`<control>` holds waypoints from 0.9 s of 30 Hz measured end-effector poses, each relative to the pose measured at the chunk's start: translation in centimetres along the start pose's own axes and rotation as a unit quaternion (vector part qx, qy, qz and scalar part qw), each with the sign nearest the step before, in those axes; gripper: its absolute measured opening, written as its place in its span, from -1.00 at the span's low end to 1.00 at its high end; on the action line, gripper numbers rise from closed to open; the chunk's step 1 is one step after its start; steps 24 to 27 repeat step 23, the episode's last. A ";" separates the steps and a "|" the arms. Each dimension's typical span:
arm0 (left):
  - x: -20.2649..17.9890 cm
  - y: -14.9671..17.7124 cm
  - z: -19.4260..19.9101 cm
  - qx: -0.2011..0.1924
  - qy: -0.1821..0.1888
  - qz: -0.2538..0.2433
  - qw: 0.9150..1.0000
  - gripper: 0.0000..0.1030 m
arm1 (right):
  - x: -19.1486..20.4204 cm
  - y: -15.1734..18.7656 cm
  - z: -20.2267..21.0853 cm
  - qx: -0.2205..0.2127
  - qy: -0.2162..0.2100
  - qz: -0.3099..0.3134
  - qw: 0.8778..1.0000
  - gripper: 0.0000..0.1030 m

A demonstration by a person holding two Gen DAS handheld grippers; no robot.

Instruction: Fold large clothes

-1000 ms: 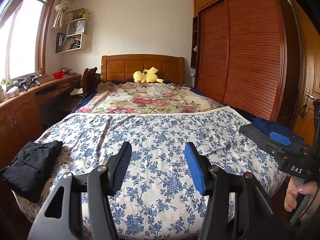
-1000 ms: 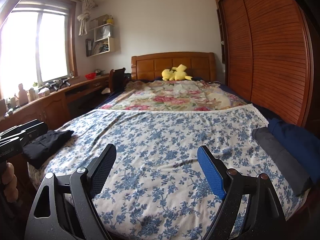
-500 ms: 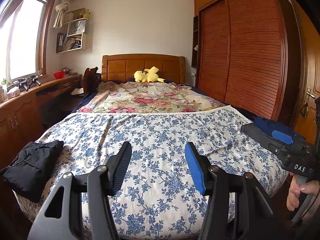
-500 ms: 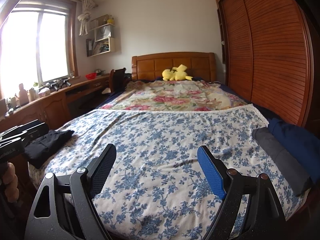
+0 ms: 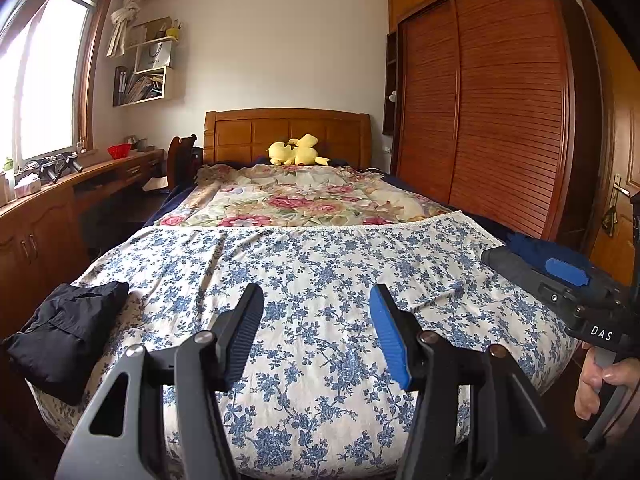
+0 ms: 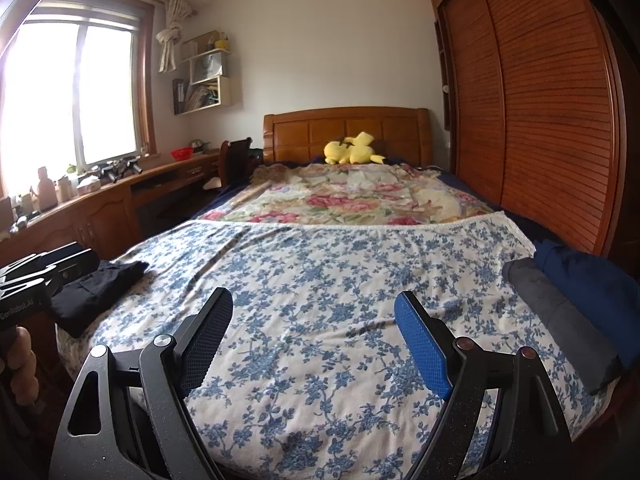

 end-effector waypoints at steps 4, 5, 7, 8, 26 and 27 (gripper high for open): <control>0.0 0.0 0.0 0.000 0.000 0.000 1.000 0.06 | 0.0 0.0 0.0 0.000 0.000 0.000 1.000 0.65; 0.0 0.0 0.0 0.001 0.000 -0.001 1.000 0.06 | 0.0 0.0 0.0 0.000 0.000 0.000 1.000 0.65; 0.0 0.0 0.0 0.001 0.000 0.000 1.000 0.06 | 0.0 0.0 0.0 0.000 0.001 0.000 1.000 0.65; 0.0 0.0 0.0 0.001 0.000 0.000 1.000 0.06 | 0.0 0.0 0.0 0.000 0.001 0.000 1.000 0.65; -0.3 -0.1 0.4 0.000 0.002 0.000 1.000 0.06 | 0.1 0.1 0.0 -0.001 0.001 -0.001 1.000 0.65; -0.3 -0.1 0.4 0.000 0.002 0.000 1.000 0.06 | 0.1 0.1 0.0 -0.001 0.001 -0.001 1.000 0.65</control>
Point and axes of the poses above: each gripper's, at about its wrist camera, not at the fingertips, and z roughly against the way its jaws point, x to its left, y to its underside, the point moved 4 cm from there along -z, roughly the way its jaws point, and after that the axes turned 13 degrees about -y, right-handed, at the moved point
